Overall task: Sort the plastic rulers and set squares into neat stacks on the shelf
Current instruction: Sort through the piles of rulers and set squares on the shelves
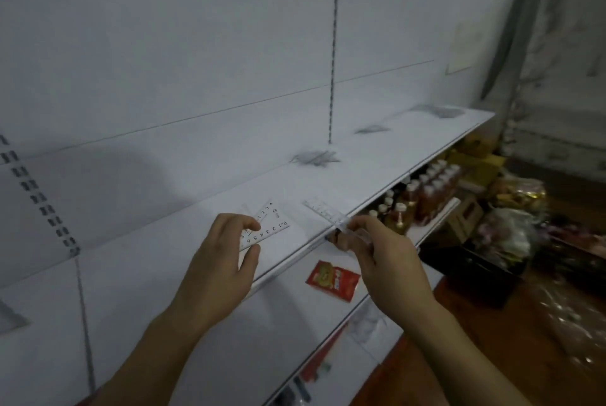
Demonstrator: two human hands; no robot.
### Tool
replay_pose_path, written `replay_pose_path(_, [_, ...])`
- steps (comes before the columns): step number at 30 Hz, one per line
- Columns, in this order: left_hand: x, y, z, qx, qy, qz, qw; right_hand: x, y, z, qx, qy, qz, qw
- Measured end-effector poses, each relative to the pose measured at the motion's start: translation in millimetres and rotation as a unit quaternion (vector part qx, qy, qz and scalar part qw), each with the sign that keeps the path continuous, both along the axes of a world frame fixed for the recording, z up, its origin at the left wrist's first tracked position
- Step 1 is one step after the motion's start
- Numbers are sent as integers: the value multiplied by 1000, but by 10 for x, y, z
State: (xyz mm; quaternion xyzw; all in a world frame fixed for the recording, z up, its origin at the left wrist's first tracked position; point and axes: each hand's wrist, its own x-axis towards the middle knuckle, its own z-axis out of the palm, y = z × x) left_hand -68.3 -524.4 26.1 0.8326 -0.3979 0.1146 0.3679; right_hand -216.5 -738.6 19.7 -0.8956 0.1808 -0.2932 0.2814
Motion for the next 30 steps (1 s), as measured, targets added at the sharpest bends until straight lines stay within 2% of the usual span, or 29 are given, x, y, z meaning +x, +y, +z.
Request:
replay_pose_path(7, [30, -1377, 160, 45, -10, -101, 994, -432, -1036, 93, 13, -9, -86, 996])
replay_pose_path(14, [443, -2575, 142, 62, -28, -181, 981, -337, -1943, 87, 27, 11, -121, 992])
replay_pose_path(21, [1169, -3923, 169, 56, -28, -197, 978, 229, -2960, 121, 16, -2, -130, 991])
replay_pose_path(30, [2321, -5223, 128, 69, 2, -141, 988, 1133, -4095, 149, 26, 37, -122, 992])
